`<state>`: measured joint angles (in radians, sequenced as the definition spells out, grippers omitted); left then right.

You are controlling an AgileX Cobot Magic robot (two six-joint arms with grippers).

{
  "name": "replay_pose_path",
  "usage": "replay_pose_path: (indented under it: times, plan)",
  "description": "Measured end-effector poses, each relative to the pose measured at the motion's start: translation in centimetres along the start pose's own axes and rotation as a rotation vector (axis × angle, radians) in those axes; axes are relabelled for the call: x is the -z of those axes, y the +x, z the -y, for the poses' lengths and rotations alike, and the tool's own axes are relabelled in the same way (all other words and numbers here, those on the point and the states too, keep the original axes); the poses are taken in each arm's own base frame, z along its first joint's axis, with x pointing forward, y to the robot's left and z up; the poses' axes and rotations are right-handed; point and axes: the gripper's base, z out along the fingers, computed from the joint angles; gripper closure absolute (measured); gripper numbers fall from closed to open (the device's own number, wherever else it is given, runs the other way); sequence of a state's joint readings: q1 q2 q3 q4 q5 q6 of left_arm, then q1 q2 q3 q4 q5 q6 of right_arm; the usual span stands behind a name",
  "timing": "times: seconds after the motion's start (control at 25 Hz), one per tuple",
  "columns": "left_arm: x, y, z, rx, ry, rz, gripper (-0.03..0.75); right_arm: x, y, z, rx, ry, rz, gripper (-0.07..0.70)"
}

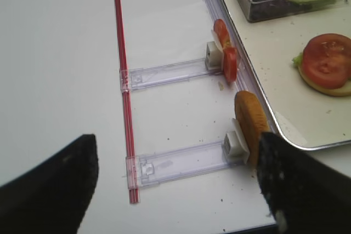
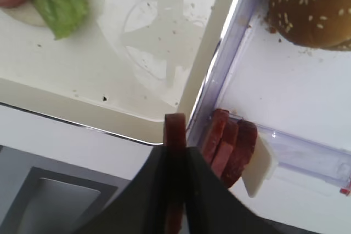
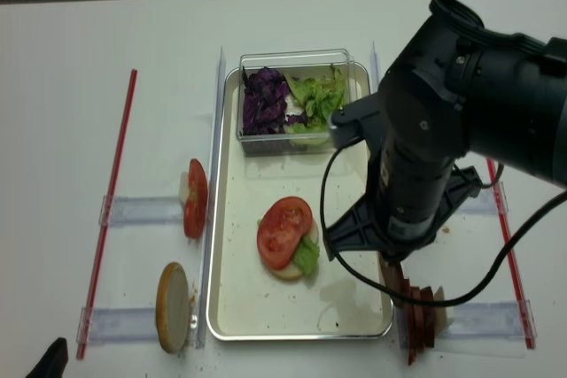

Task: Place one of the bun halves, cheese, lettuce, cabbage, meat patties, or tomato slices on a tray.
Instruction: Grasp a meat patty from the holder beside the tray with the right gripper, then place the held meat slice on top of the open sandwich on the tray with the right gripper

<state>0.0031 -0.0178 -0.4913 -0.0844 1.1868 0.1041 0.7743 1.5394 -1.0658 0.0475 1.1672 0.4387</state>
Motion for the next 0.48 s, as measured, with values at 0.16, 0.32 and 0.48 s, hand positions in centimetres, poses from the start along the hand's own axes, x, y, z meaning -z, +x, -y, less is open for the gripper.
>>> replay_pose_path:
  times: [0.16,0.32,0.48]
  plan:
    - [0.0,0.0,0.0,0.000,0.000,0.000,0.170,1.2,0.3,-0.1,0.027,-0.046,0.061,0.521]
    - [0.0,0.0,0.0,0.000,0.000,0.000,0.170,1.9,0.6,-0.4,0.037,-0.103,0.085,0.521]
    - [0.0,0.0,0.0,0.000,0.000,0.000,0.170,2.7,0.6,-0.6,0.045,-0.159,0.145,0.521]
